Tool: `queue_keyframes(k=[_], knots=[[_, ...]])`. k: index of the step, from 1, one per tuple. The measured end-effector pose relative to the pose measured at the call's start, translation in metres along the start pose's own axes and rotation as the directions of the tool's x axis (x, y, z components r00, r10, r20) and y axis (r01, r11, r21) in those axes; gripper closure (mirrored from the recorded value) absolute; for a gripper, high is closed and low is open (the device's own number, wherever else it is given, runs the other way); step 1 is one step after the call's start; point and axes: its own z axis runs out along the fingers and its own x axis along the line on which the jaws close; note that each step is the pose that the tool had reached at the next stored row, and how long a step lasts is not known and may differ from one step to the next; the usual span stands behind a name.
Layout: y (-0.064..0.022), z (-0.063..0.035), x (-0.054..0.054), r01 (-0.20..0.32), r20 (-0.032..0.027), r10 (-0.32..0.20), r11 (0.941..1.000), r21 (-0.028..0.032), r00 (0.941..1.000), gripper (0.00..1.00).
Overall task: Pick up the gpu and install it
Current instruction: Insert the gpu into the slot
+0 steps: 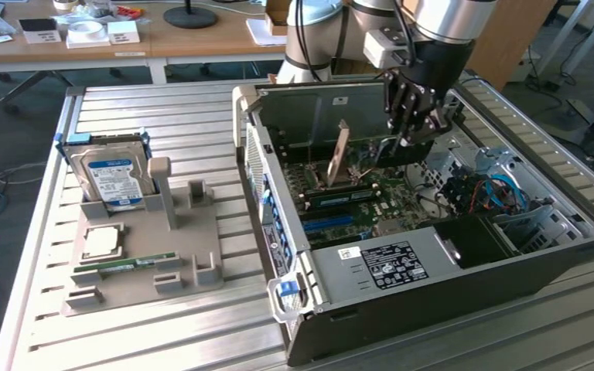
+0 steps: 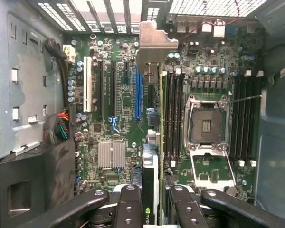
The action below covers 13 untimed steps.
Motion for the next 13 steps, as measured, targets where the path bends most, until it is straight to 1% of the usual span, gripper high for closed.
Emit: queue_keyframes(k=[6, 13], knots=[[0.0035, 0.0086, 0.0005, 0.000, 0.0001, 0.000, 1.0000, 0.0000, 1.0000, 0.73], [0.0036, 0.0090, 0.0005, 0.000, -0.0001, 0.000, 1.0000, -0.0001, 1.0000, 0.73]])
